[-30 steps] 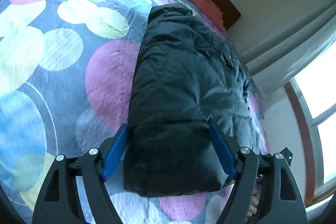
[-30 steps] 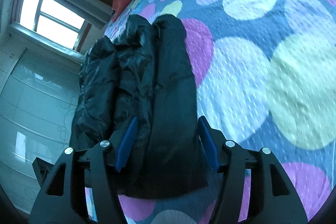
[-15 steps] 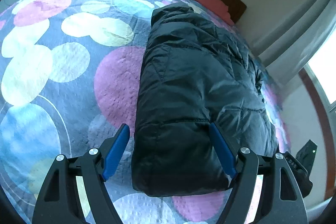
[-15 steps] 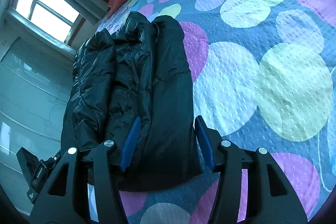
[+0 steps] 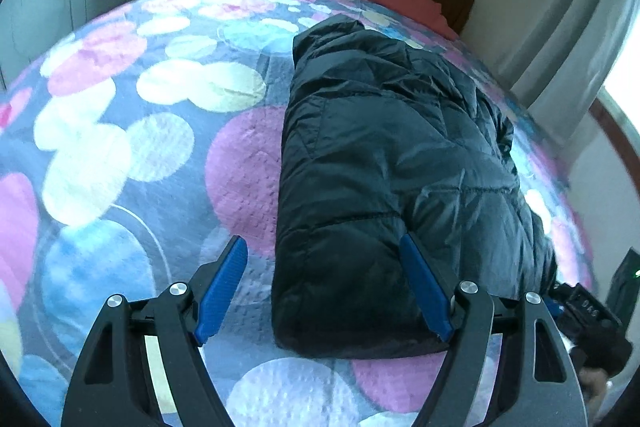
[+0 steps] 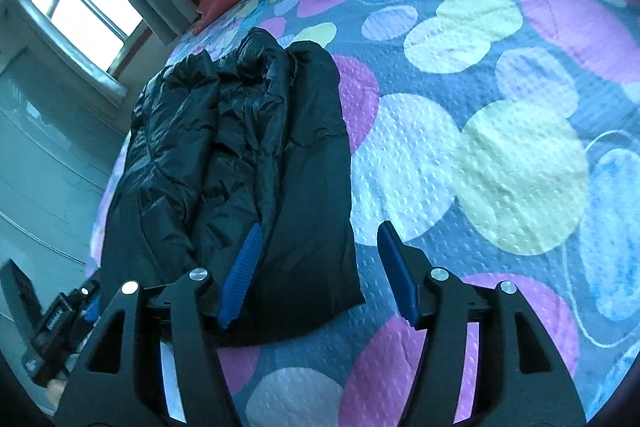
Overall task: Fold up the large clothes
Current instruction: 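Release the jacket and pull both tools back from the bundle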
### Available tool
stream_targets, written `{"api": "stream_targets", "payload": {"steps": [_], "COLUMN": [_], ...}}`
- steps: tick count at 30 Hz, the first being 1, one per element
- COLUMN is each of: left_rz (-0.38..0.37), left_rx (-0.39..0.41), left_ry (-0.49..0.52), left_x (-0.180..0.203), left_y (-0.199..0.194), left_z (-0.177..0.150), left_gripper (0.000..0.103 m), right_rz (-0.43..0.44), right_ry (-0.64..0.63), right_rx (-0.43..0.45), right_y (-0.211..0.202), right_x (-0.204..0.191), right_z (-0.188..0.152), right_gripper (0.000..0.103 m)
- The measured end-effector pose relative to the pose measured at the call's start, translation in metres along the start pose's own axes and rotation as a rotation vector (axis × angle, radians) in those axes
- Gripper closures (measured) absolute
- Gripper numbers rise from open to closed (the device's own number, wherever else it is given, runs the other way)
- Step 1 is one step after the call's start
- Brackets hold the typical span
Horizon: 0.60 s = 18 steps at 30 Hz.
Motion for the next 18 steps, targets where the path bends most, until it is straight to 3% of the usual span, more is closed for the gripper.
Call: {"api": "stream_targets", "payload": {"steps": [4, 12, 18], "left_rz": [0.052, 0.077, 0.095], "left_rx": [0.029, 0.026, 0.027], "left_ry": [0.059, 0.081, 0.103], "left_x": [0.007, 0.011, 0.012], "left_y": [-0.007, -0.015, -0.022], "left_z": [-0.006, -0.021, -0.034], "left_gripper": [0.025, 0.025, 0.025], "right_rz": [-0.04, -0.084, -0.104], "right_ry": [-0.044, -0.116, -0.161], "right_rx": [0.009, 0.03, 0.045], "right_y": [-0.006, -0.017, -0.023], "right_x": [-0.006, -0.017, -0.027], "right_z": [-0.009, -0.026, -0.039], "right_gripper": [0.042, 0.041, 0.035]}}
Point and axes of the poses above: each gripper's, at about its wrist camera, not at the fingertips, and y roughly the way its jaws point, x to its right, z to its top, the point moved 2 cm from there along y, roughly the way its jaws point, and after that the axes turned 3 degrees about -x, right-handed, at the moved point
